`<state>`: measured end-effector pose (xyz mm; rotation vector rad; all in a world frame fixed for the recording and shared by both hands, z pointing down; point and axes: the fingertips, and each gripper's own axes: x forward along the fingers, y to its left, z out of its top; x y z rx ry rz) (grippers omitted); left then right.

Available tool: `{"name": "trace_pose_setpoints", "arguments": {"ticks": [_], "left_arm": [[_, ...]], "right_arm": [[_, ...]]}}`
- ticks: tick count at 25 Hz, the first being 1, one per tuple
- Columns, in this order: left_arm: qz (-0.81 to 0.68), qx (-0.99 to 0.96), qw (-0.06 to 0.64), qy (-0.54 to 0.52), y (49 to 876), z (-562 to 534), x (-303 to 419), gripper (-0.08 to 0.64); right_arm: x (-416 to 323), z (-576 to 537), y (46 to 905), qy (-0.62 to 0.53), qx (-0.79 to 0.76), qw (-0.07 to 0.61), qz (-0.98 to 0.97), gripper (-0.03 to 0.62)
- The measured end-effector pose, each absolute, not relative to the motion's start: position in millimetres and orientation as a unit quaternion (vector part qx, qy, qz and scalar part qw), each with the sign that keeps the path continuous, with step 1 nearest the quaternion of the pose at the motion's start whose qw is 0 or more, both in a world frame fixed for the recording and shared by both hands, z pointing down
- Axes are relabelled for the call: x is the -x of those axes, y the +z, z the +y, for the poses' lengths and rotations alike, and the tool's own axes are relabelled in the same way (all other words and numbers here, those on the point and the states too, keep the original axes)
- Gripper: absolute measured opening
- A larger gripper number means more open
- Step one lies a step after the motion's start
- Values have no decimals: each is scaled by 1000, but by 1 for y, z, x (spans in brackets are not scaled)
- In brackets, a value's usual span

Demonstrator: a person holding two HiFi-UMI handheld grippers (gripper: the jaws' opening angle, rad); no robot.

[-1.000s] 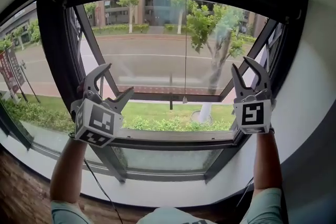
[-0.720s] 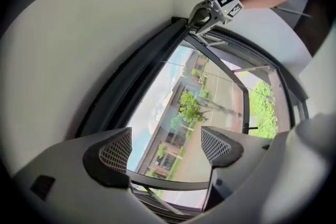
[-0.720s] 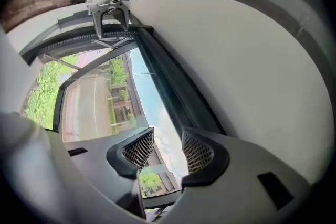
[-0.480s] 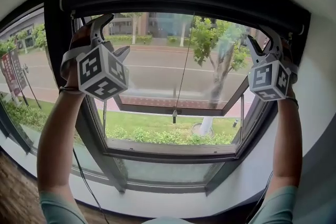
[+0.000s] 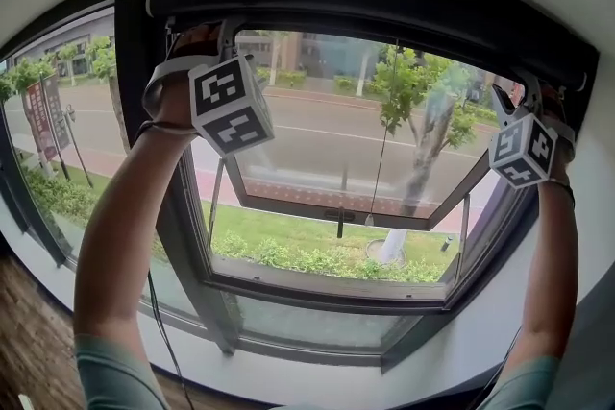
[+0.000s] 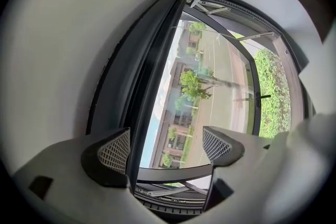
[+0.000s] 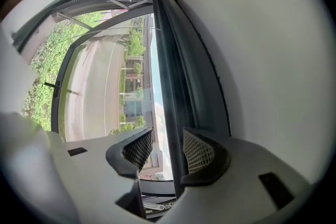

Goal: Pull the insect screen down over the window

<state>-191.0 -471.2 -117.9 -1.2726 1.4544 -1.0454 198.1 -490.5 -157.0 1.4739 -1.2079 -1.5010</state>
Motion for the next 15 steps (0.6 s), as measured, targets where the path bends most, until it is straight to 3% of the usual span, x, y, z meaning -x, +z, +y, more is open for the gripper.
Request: {"name": "trace_pose_setpoints", "arguments": {"ticks": [15], "left_arm": [[571,466,448,-506,-111,-496,207,441]], "right_arm": [[-203,-502,-150,-572,-543,423,-447,161]]}}
